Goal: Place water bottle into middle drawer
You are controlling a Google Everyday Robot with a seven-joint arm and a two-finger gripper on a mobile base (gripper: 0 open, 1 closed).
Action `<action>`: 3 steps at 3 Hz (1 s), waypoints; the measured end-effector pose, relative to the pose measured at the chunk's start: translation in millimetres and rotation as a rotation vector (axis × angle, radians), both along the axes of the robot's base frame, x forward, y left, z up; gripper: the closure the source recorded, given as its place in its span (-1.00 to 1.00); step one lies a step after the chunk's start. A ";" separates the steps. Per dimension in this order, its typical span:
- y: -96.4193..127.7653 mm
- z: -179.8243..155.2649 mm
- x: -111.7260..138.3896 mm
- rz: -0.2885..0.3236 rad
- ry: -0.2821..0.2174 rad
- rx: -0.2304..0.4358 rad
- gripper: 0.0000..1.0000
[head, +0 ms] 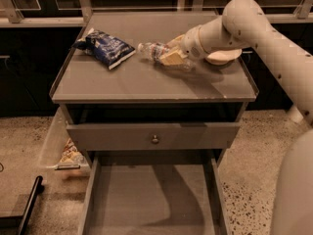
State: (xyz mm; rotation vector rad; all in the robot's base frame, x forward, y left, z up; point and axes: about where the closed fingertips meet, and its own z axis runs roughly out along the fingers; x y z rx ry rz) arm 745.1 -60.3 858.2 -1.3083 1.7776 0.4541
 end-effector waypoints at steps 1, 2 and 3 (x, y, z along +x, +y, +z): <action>-7.8 8.3 -34.3 0.045 -0.045 0.032 1.00; -19.6 15.7 -64.6 0.075 -0.083 0.046 1.00; -40.3 25.3 -96.8 0.076 -0.125 0.052 1.00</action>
Offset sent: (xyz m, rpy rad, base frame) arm -0.1051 -0.0439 0.0288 0.0596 -0.1378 0.1021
